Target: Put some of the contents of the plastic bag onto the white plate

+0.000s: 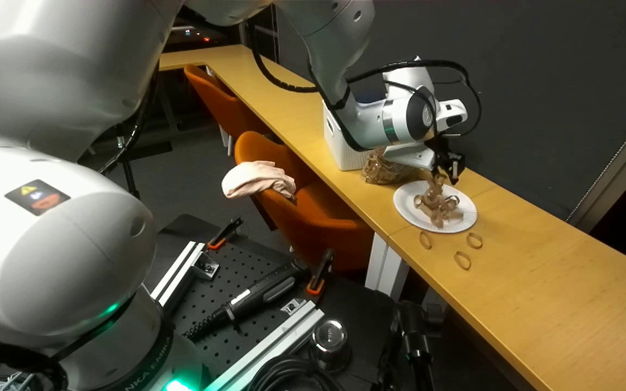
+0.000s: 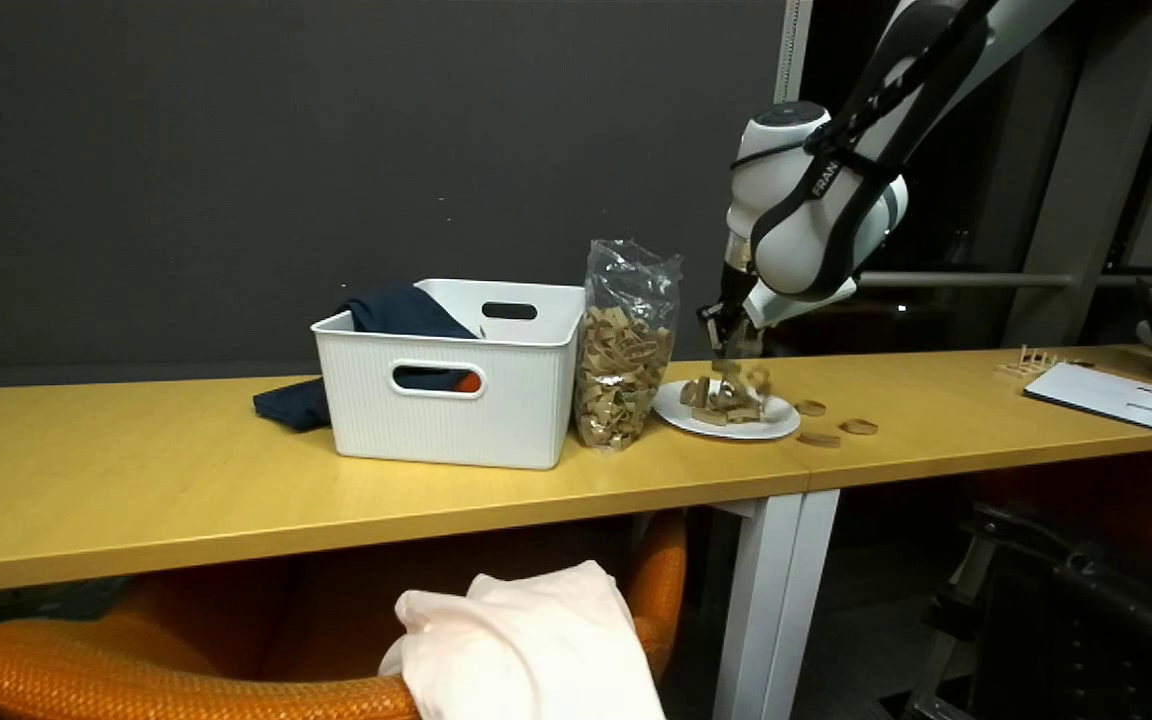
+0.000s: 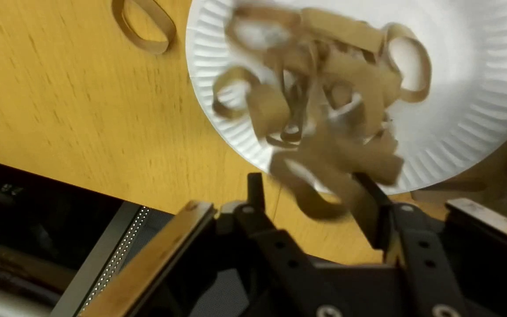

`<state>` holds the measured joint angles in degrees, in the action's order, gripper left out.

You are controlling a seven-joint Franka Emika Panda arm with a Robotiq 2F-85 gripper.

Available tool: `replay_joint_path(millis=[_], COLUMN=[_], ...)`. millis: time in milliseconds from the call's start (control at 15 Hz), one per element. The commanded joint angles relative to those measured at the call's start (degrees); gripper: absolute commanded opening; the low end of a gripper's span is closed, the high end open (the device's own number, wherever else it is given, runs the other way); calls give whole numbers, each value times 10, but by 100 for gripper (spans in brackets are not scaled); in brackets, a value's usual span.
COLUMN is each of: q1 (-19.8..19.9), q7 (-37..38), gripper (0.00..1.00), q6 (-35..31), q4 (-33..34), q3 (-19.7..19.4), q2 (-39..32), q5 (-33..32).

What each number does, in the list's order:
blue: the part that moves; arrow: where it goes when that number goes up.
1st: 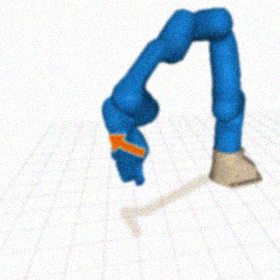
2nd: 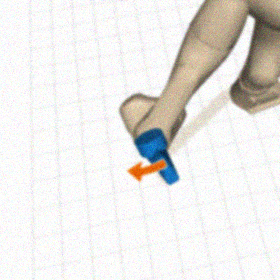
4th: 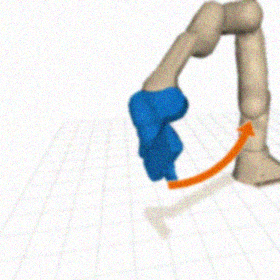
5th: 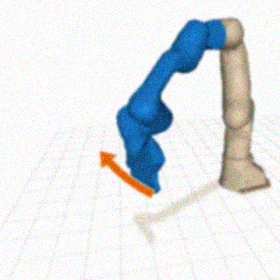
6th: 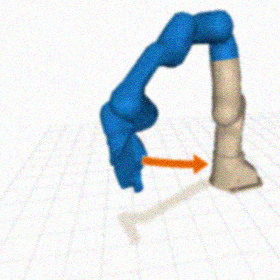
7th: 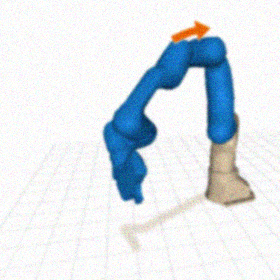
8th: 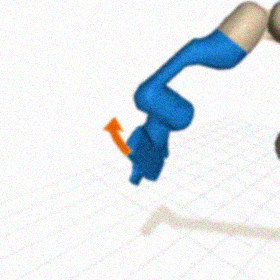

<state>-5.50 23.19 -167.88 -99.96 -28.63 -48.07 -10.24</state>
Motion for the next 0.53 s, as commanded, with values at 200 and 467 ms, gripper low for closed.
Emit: replay_joint_path(millis=[200,467], q1=[-26,-44], q7=[0,-9], gripper=[100,100], q6=[9,36], q4=[-34,-93], q3=[-30,-40], q2=[33,98], q5=[18,14])
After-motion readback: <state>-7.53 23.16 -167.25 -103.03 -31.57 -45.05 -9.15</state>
